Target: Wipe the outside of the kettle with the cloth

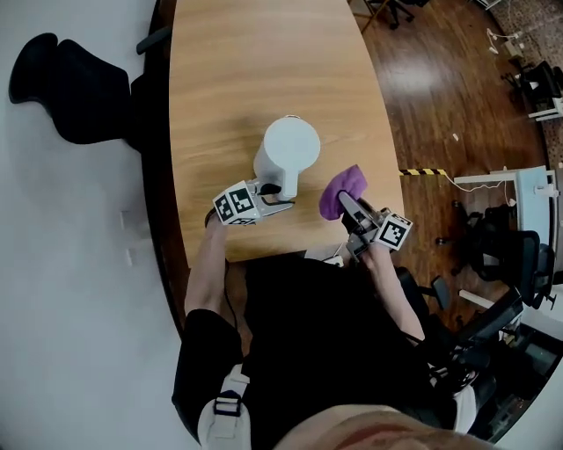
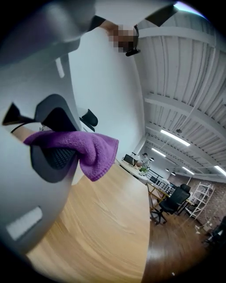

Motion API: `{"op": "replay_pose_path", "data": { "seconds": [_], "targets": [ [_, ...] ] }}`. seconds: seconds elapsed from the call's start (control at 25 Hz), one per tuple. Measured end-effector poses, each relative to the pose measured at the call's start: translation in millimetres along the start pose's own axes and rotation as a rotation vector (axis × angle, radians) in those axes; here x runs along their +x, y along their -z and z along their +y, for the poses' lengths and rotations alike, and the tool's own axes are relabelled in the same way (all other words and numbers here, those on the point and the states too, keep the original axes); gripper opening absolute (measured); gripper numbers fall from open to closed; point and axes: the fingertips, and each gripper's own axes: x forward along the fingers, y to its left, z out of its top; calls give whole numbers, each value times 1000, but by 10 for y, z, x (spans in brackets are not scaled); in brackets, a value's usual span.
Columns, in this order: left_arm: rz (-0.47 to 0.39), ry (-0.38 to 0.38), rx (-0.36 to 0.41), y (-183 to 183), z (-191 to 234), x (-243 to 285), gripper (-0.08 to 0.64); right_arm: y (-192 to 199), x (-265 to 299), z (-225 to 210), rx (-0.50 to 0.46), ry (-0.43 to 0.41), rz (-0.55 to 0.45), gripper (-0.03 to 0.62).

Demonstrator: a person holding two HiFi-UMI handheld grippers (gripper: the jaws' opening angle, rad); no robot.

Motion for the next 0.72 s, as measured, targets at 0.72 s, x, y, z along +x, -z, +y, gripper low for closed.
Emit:
{"op": "replay_pose_path", "data": {
  "seconds": [0.72],
  "targets": [
    [-13,-1106,-363,420,595,-1038,232,-21,-229,-387,135,-44,-180,57]
  ]
}}
